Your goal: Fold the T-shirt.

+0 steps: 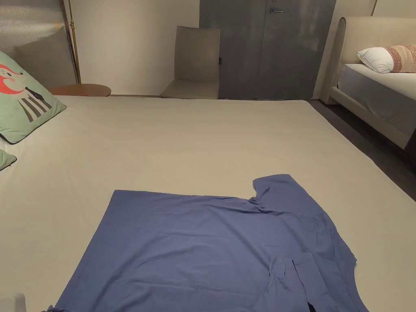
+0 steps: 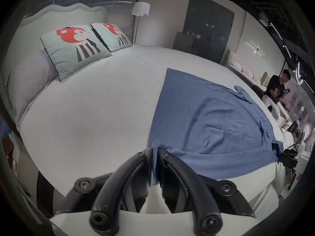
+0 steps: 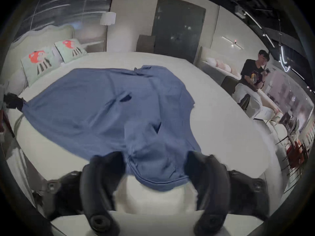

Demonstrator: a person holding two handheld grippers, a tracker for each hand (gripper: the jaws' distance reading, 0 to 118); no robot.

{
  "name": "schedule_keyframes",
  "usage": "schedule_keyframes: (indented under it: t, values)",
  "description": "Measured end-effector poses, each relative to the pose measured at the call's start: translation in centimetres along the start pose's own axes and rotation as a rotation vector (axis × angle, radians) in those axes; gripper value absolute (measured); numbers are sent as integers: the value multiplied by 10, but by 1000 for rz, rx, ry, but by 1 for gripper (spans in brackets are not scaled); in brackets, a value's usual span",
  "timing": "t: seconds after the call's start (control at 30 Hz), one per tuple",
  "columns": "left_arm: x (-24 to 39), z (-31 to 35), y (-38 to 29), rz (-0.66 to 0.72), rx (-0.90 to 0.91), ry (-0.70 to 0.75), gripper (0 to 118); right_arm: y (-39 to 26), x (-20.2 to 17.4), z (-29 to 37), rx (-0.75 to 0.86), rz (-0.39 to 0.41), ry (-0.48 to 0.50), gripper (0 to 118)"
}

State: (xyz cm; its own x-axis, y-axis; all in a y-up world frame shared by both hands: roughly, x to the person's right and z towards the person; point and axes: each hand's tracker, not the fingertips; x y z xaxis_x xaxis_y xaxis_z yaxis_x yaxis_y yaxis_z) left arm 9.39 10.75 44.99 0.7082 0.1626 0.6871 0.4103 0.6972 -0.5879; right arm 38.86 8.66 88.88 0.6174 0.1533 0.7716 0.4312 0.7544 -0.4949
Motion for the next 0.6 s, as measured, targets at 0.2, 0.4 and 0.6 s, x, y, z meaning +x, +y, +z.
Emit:
schedule_keyframes:
  t: [0.2,0.4,0.6]
  values:
    - [0,8,5,16,17,2,5,2,6,7,51,-51,-10,6]
    - [0,22,34,52,86,-27,5,22,40,31,170,-275,24,5]
    - [19,4,93,56,157,-60,5,59,62,14,194,-352,7,5]
